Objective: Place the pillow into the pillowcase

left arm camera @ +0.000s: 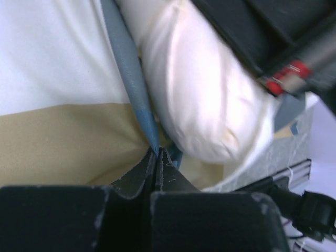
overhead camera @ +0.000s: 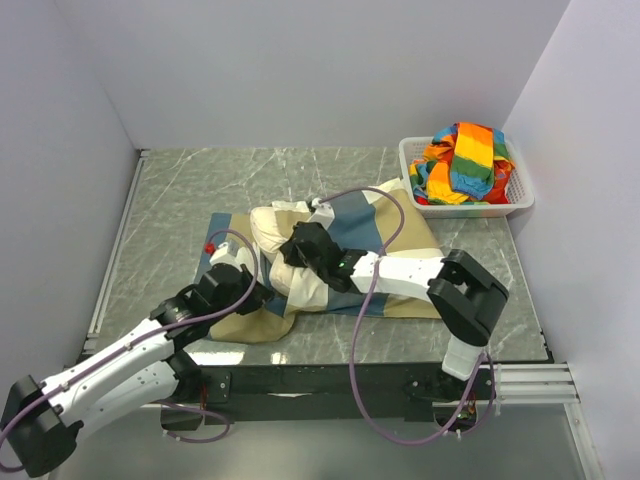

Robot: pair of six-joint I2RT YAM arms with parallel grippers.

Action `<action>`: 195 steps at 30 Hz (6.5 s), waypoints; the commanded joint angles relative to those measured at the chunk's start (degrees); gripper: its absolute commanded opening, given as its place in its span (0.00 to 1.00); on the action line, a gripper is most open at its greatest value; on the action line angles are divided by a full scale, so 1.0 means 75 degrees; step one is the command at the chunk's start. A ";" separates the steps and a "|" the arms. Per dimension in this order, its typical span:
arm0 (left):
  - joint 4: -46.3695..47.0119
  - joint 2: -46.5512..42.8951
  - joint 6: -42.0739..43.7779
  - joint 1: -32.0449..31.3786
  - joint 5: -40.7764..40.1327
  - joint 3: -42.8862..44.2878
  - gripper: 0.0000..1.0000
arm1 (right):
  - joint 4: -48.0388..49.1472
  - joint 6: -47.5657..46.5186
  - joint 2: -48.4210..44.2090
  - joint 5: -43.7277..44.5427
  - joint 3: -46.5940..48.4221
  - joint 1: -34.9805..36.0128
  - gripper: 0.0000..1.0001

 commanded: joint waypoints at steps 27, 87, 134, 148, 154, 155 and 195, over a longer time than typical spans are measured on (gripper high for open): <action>-0.0439 -0.0125 0.0458 0.0650 0.0447 0.0548 0.01 | -0.0091 -0.3535 -0.1113 -0.2027 -0.0833 0.1017 0.85; -0.1210 -0.0348 -0.0325 0.1447 -0.0980 0.0851 0.51 | -0.3233 -0.3113 -0.0038 -0.1206 0.1906 0.0420 0.68; -0.0299 0.1646 -0.1182 0.2502 -0.0467 0.0314 0.01 | -0.4498 -0.3582 0.3127 0.0179 0.5000 0.0678 0.90; 0.0017 0.1034 -0.1488 0.3099 -0.0433 -0.0109 0.01 | -0.3823 -0.2728 0.2668 0.0107 0.3473 0.0104 0.00; 0.0639 0.1714 -0.1382 0.3568 -0.0256 0.0090 0.01 | -0.2205 -0.2715 0.0404 -0.0827 0.1058 0.0209 0.00; 0.0720 0.1889 -0.1394 0.3650 -0.0256 0.0241 0.01 | -0.2006 -0.2739 0.0249 -0.0946 0.0661 0.0279 0.00; 0.1412 0.2638 -0.0820 0.4436 0.0107 0.1096 0.01 | -0.0798 -0.3289 -0.1065 -0.1241 -0.1206 0.1099 0.00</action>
